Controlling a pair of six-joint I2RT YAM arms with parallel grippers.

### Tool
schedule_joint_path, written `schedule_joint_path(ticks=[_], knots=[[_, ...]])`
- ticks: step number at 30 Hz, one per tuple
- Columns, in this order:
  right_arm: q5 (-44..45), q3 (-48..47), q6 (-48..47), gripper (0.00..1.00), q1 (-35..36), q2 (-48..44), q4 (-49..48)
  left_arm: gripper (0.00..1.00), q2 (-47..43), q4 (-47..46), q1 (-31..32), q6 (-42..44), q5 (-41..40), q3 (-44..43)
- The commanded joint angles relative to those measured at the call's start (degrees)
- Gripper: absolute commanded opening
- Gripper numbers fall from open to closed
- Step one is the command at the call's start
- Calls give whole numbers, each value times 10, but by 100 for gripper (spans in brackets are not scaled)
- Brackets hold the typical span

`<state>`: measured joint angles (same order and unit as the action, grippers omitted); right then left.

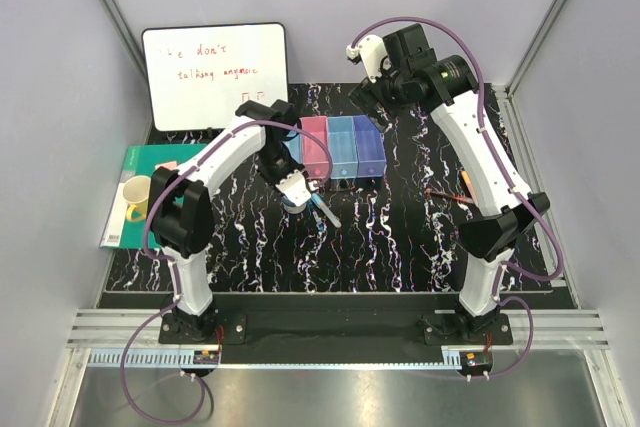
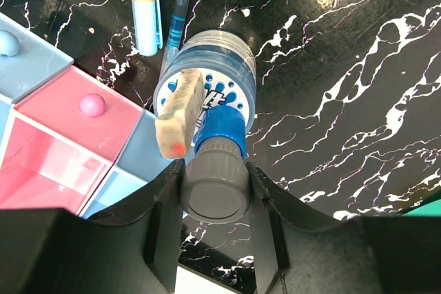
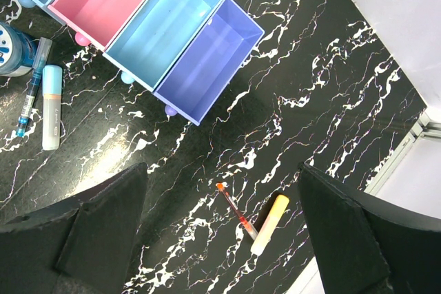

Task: Sort the stationery into containers
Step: Pick up the stationery from the center of the board.

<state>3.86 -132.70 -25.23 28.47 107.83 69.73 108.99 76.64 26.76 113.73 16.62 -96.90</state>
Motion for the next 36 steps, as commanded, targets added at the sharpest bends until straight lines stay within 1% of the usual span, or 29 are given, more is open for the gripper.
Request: schedule_joint_path(ticks=[1, 2, 7, 13, 17, 20, 21, 22, 23, 24, 25, 26, 27, 28, 29, 30, 31, 32, 33, 36], knots=[[5, -7, 3, 96, -2, -24, -3, 22, -27, 120, 3, 33, -12, 6], [4, -8, 4, 96, -2, -24, -3, 20, -28, 120, 3, 30, -14, 5], [1, -7, 5, 97, -2, -23, -3, 16, -41, 120, 2, 3, -15, -7], [-3, -8, 11, 97, -2, -23, -3, 17, -75, 108, -13, -17, 17, -18], [-4, -11, 13, 97, -2, -24, -3, 16, -106, 82, -21, -53, 36, -14], [-19, -12, 28, 98, -3, -30, -4, 15, -143, 28, -35, -94, 66, 0], [-25, -12, 37, 98, -6, -34, -4, 14, -166, -20, -39, -109, 77, 17], [-37, -12, 47, 99, -9, -37, -2, 14, -179, -48, -49, -127, 95, 28], [-74, -10, 63, 99, -12, -40, -1, 14, -193, -74, -54, -154, 106, 40], [-96, -12, 71, 100, -17, -45, 3, 14, -225, -144, -58, -178, 116, 76], [-117, -13, 86, 100, -26, -45, 7, 15, -242, -189, -62, -205, 126, 100], [-159, -21, 93, 100, -32, -45, 14, 14, -280, -232, -62, -256, 131, 125], [-183, -28, 99, 100, -37, -40, 25, 13, -300, -313, -62, -278, 136, 177], [-233, -34, 107, 100, -47, -39, 30, 9, -319, -348, -61, -293, 147, 202], [-256, -50, 110, 100, -53, -35, 36, 8, -353, -405, -60, -319, 153, 226], [-278, -58, 112, 100, -58, -28, 46, 4, -369, -436, -59, -336, 159, 266], [-312, -67, 115, 100, -63, -25, 51, 0, -384, -469, -57, -362, 164, 285], [-328, -84, 115, 100, -65, -21, 54, 0, -412, -540, -54, -420, 164, 304], [-340, -93, 115, 100, -64, -14, 60, 0, -424, -565, -52, -444, 165, 330], [-390, -124, 110, 100, -65, -2, 70, 0, -451, -623, -36, -507, 159, 344]])
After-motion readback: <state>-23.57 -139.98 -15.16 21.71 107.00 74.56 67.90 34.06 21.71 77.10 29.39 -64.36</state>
